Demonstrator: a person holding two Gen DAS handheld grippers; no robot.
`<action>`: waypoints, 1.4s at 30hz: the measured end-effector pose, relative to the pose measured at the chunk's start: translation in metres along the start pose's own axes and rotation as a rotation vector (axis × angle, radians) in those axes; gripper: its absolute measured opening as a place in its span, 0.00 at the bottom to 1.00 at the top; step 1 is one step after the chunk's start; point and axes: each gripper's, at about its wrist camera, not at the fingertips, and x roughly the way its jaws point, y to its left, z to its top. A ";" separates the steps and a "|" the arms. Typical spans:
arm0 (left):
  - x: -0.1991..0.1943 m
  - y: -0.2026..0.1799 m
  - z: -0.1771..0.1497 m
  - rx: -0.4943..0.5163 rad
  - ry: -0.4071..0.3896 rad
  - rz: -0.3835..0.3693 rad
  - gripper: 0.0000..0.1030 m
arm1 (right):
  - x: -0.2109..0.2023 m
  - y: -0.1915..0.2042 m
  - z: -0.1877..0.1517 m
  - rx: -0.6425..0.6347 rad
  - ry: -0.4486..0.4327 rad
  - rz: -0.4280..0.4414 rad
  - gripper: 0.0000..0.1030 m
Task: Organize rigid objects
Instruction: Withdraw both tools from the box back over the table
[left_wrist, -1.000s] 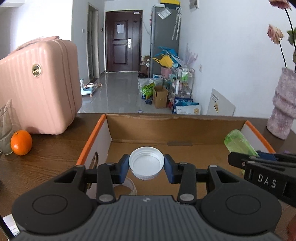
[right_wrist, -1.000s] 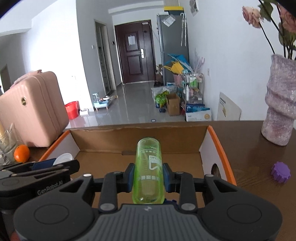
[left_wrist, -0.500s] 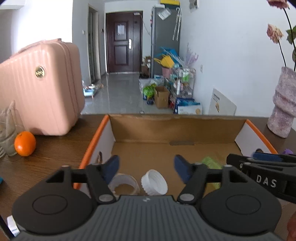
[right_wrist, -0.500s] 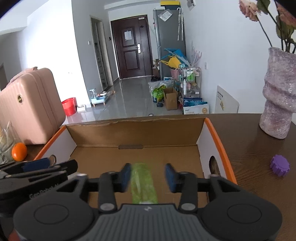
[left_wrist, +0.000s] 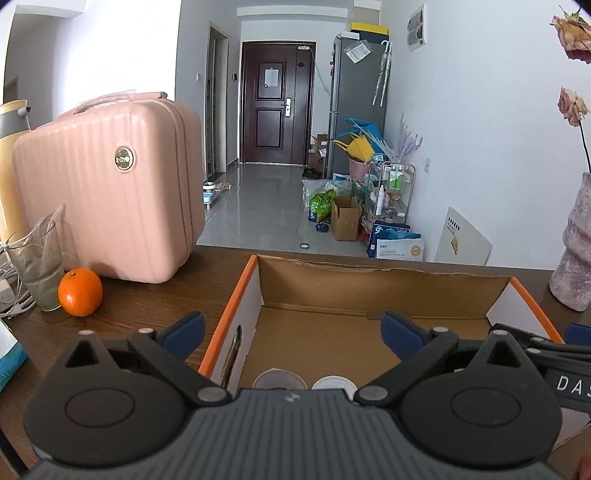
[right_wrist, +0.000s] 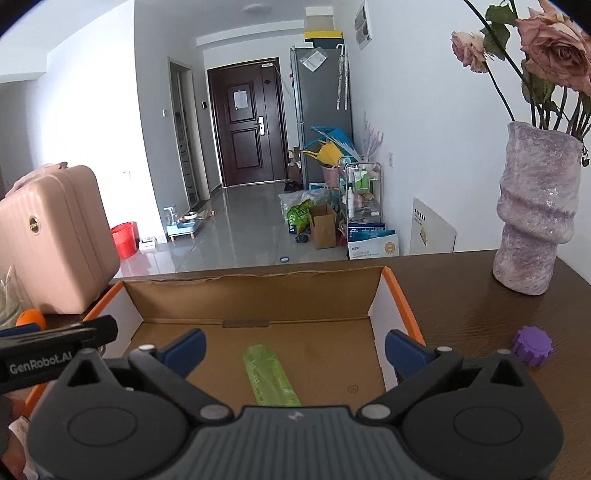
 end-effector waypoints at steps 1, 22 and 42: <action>0.000 0.000 0.000 -0.001 0.000 0.000 1.00 | -0.001 0.000 0.000 0.000 -0.001 0.002 1.00; -0.038 0.011 -0.003 -0.003 -0.068 0.004 1.00 | -0.043 0.000 -0.004 -0.016 -0.092 0.020 1.00; -0.125 0.030 -0.050 0.031 -0.082 -0.047 1.00 | -0.138 -0.001 -0.050 -0.045 -0.167 0.024 1.00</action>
